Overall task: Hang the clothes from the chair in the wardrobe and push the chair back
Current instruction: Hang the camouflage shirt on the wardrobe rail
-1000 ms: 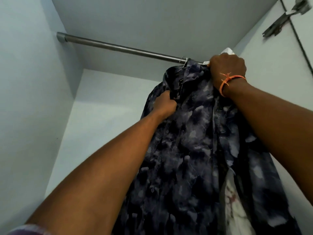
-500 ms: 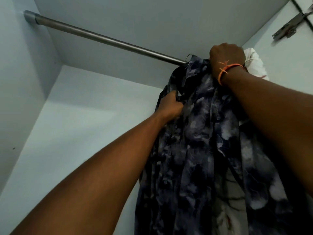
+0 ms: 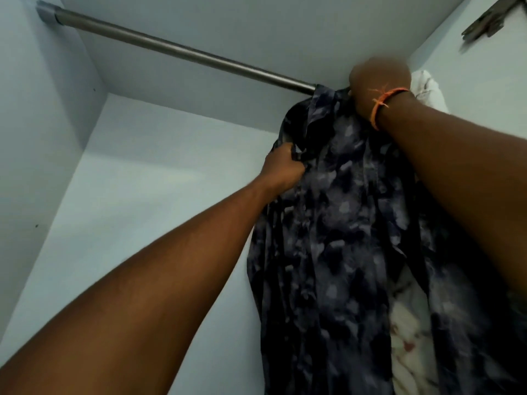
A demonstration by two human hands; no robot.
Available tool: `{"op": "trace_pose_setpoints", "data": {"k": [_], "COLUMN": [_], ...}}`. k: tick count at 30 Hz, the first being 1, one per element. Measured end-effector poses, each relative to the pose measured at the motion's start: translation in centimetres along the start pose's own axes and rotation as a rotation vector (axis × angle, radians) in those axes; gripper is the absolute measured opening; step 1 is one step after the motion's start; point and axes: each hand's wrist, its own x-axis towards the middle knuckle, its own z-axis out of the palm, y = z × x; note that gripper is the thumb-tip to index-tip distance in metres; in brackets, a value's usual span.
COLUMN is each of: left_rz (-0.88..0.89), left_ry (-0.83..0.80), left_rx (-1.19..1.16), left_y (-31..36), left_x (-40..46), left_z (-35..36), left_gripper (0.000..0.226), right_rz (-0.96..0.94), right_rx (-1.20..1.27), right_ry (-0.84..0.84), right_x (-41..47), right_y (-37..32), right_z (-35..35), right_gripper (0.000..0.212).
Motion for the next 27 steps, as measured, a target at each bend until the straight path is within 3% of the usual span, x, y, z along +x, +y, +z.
{"op": "trace_pose_setpoints", "data": {"k": [5, 6, 9, 13, 17, 22, 27], "left_rz": [-0.062, -0.077, -0.143, -0.311, -0.461, -0.542, -0.583], "left_ry": [-0.040, -0.054, -0.091, -0.198, -0.284, -0.392, -0.362], "left_rx": [-0.011, -0.013, -0.043, -0.066, -0.102, -0.036, 0.049], "left_y": [-0.9, -1.3, -2.2, -2.9, -3.1, -2.7, -2.8], "left_x": [-4.6, -5.9, -10.0, -16.4, -22.1, -27.5, -31.5], "left_z": [1.6, 2.1, 4.4, 8.2, 10.9, 11.5, 10.1], "left_gripper": [0.022, 0.009, 0.008, 0.034, 0.048, 0.033, 0.030], "right_rz": [0.152, 0.163, 0.206, 0.258, 0.282, 0.327, 0.252], "right_rx": [0.191, 0.220, 0.330, 0.493, 0.581, 0.537, 0.461], "right_ry": [0.027, 0.031, 0.020, -0.014, -0.032, -0.109, -0.096], "right_x": [-4.7, -6.0, -10.3, -16.7, -22.7, -30.6, -37.2], "right_y": [0.4, 0.6, 1.5, 2.3, 2.0, 1.8, -1.9], "right_z": [-0.7, -0.7, -0.8, -1.1, -2.3, -3.8, -4.0], "right_gripper": [0.037, 0.041, 0.061, 0.076, 0.070, 0.043, 0.055]}}
